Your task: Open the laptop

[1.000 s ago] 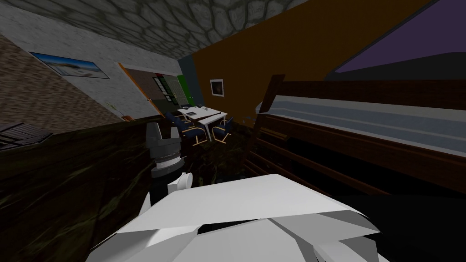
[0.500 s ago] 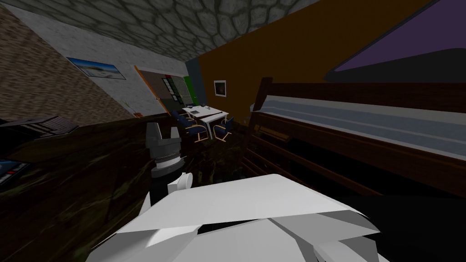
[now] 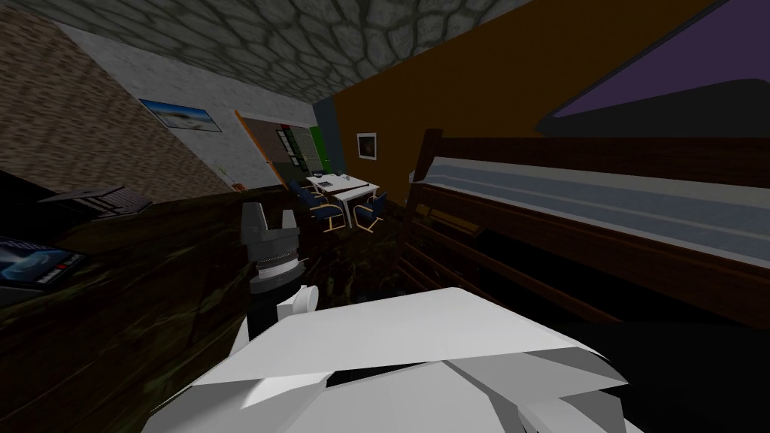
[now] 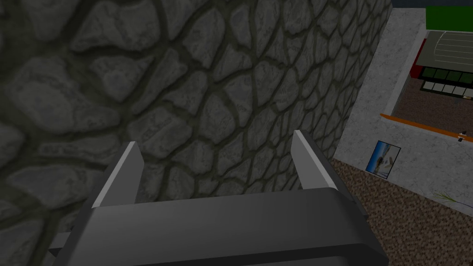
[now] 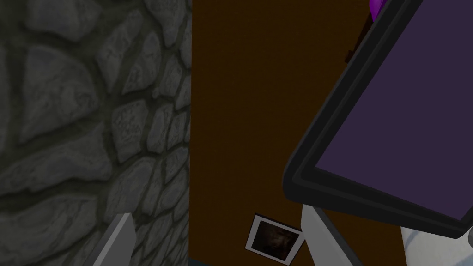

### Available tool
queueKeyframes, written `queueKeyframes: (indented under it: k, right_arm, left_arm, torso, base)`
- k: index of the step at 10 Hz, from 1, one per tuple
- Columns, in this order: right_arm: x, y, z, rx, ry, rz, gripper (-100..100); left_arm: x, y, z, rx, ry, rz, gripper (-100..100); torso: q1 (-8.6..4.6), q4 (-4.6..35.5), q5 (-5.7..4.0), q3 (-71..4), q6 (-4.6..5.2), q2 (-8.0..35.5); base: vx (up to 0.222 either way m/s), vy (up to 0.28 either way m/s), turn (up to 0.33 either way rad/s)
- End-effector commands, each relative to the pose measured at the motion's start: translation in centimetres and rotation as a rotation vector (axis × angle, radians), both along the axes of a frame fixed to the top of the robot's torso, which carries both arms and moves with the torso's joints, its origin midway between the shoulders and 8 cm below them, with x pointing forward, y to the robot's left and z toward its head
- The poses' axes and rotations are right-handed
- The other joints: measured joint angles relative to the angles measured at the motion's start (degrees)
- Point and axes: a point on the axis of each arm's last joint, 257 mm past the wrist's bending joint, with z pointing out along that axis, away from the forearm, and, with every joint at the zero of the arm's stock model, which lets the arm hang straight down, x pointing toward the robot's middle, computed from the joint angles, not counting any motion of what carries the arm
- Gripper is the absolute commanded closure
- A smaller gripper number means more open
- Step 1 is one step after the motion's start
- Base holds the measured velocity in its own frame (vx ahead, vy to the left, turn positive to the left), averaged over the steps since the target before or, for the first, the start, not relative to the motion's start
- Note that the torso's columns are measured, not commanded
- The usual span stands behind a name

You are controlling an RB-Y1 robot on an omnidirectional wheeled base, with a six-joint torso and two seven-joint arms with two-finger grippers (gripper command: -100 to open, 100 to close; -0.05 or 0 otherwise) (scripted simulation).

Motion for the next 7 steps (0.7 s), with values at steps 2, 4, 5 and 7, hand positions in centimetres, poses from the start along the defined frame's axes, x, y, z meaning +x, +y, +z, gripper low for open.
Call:
queueKeyframes:
  k: [2,4,5,7]
  right_arm:
    - [0.67,-1.60,-1.63,-0.030,0.052,-0.049,-100]
    - [0.91,-1.93,-1.91,-0.083,0.090,-0.092,-100]
    - [0.91,-1.93,-1.91,-0.083,0.090,-0.092,-100]
    - [0.91,-1.93,-1.91,-0.083,0.090,-0.092,-100]
  left_arm:
    - [0.00,0.00,0.00,0.000,0.000,0.000,0]
    - [0.00,0.00,0.00,0.000,0.000,0.000,0]
    - [0.00,0.00,0.00,0.000,0.000,0.000,0]
    - [0.00,0.01,-0.01,0.000,0.000,0.000,0]
  torso:
    - [0.05,0.1,0.06,0.0,0.03,0.0]
    - [-0.02,0.1,0.12,0.1,-0.09,0.2]
    - [-0.01,0.1,0.09,0.2,-0.03,0.2]
    - [0.16,0.2,0.03,0.3,0.33,0.2]
  base:
    - [-0.056,-0.051,0.055]
    - [-0.125,-0.126,0.198]
    - [-0.091,-0.136,0.093]
    - [-0.019,-0.028,-0.021]
